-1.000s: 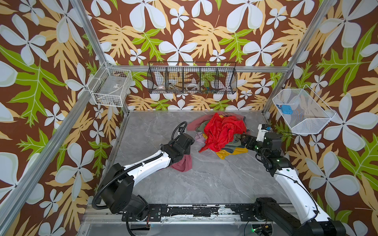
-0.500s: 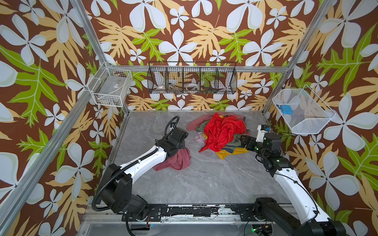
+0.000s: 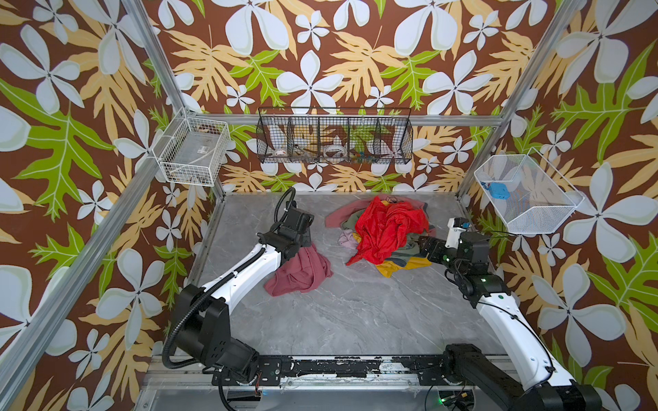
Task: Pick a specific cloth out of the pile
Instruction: 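Lower the dusty-rose cloth onto the table beside the pile with the left gripper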
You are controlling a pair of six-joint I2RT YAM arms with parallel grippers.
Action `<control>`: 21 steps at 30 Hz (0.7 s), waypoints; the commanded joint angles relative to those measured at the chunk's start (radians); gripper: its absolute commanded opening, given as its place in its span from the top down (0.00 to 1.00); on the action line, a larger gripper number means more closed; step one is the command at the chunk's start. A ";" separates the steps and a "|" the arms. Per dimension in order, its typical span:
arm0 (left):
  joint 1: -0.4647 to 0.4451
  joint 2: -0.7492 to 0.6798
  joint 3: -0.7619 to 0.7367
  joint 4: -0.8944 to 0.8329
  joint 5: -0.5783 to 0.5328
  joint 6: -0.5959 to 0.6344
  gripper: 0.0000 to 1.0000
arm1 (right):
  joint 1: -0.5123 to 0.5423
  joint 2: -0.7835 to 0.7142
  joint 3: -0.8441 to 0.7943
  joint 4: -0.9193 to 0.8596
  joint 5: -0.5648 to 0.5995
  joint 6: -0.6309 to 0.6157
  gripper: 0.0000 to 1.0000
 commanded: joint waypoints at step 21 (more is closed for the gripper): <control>-0.097 0.008 -0.102 -0.029 0.036 -0.161 0.39 | 0.000 0.009 -0.013 0.009 -0.007 0.005 0.14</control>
